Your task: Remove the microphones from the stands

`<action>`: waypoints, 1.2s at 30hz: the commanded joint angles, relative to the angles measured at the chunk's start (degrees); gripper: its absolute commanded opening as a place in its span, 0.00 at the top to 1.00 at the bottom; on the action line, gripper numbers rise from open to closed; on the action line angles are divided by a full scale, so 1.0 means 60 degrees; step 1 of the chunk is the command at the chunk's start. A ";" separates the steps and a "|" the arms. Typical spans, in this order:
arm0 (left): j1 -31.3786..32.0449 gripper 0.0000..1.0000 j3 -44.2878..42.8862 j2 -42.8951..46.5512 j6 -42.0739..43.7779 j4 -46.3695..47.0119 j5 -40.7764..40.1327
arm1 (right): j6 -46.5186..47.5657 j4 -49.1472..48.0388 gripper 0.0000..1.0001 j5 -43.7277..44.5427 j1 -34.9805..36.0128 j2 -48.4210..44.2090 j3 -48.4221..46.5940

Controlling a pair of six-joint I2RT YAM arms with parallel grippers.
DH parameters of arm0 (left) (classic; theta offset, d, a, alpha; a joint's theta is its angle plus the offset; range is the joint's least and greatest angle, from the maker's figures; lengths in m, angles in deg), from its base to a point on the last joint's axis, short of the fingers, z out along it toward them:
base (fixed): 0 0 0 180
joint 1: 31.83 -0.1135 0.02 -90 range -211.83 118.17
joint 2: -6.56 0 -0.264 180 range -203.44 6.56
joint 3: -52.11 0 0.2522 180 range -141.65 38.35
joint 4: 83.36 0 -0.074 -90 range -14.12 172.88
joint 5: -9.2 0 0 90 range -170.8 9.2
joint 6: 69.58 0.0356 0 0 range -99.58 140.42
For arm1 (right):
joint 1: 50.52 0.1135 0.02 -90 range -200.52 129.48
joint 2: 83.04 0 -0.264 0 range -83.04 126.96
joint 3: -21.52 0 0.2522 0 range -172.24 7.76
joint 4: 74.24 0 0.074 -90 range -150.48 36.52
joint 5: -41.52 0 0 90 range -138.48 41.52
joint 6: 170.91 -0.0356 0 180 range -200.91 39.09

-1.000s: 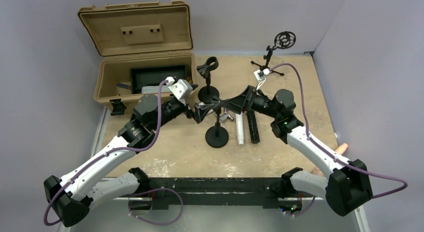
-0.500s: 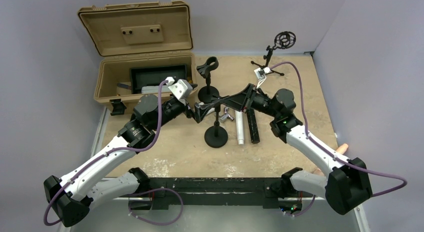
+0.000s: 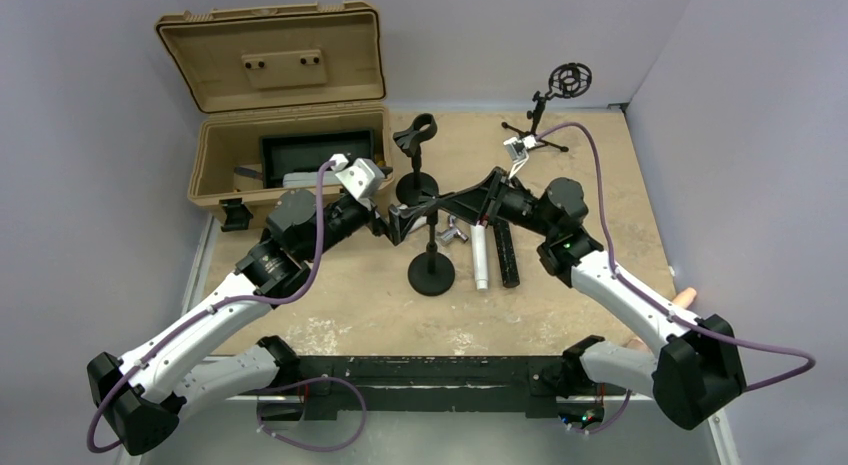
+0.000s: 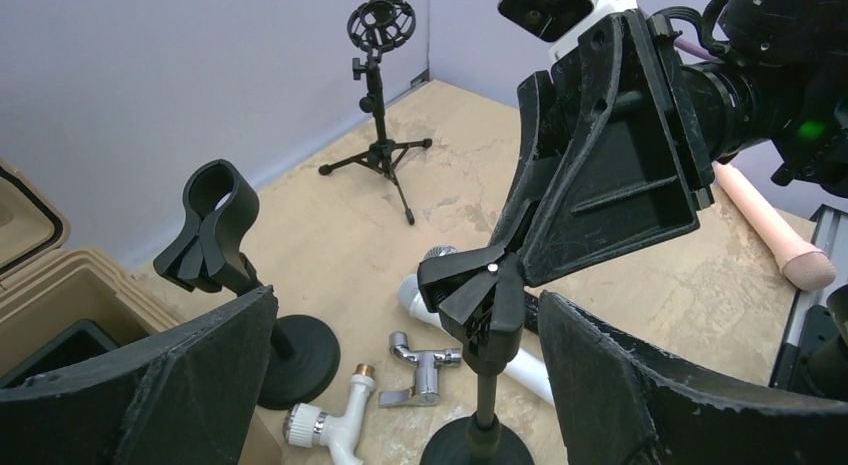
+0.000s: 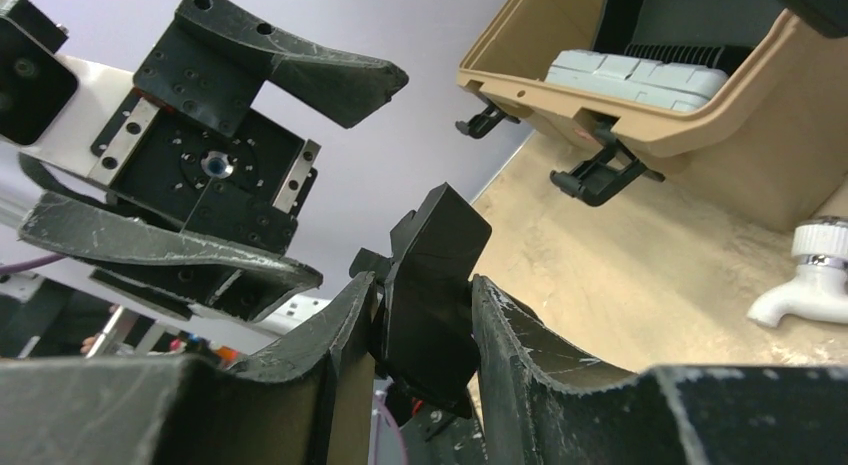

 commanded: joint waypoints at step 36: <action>0.0031 0.00 0.0055 0.0382 0.0093 0.0416 -0.0620 | 0.2589 0.3339 0.40 0.2240 0.0725 0.0481 -0.0514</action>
